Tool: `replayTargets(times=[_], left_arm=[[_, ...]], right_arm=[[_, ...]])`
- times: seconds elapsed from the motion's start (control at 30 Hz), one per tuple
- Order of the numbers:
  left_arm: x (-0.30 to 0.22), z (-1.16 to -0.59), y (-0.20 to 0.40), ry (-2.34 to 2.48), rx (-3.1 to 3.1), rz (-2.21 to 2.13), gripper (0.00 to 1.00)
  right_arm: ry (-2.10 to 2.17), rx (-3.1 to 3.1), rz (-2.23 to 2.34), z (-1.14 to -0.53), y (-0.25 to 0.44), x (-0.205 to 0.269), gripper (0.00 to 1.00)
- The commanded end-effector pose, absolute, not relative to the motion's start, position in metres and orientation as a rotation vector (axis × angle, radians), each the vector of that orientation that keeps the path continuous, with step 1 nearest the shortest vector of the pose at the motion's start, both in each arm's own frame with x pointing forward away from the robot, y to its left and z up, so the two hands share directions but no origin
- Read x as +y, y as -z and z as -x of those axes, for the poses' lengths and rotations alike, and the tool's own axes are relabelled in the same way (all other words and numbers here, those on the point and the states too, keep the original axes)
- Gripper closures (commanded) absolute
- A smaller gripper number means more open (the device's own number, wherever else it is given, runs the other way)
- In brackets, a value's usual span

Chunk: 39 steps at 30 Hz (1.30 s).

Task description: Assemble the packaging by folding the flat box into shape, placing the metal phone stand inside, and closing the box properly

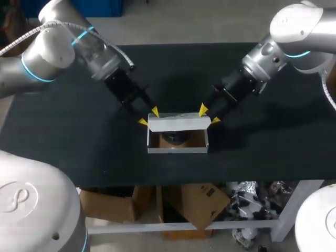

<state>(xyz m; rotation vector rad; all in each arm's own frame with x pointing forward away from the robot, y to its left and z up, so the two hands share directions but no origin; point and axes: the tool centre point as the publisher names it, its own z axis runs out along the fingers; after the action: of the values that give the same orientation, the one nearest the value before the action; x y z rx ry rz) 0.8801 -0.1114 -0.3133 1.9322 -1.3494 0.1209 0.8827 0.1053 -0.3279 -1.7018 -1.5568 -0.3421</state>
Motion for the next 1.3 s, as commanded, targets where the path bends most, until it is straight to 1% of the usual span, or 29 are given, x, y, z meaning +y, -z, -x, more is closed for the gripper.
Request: replayTargets(times=[0.03,1.3], left_arm=[[-0.113,-0.873,0.313,-0.135,-1.349,-1.943,0.59],[-0.11,-0.866,0.325,-0.175,-1.372,-1.966,0.6]], right_arm=[[0.335,-1.554,1.691,-0.884,0.331,0.107,0.55],[0.321,-1.551,1.686,-0.879,0.341,0.104,0.55]])
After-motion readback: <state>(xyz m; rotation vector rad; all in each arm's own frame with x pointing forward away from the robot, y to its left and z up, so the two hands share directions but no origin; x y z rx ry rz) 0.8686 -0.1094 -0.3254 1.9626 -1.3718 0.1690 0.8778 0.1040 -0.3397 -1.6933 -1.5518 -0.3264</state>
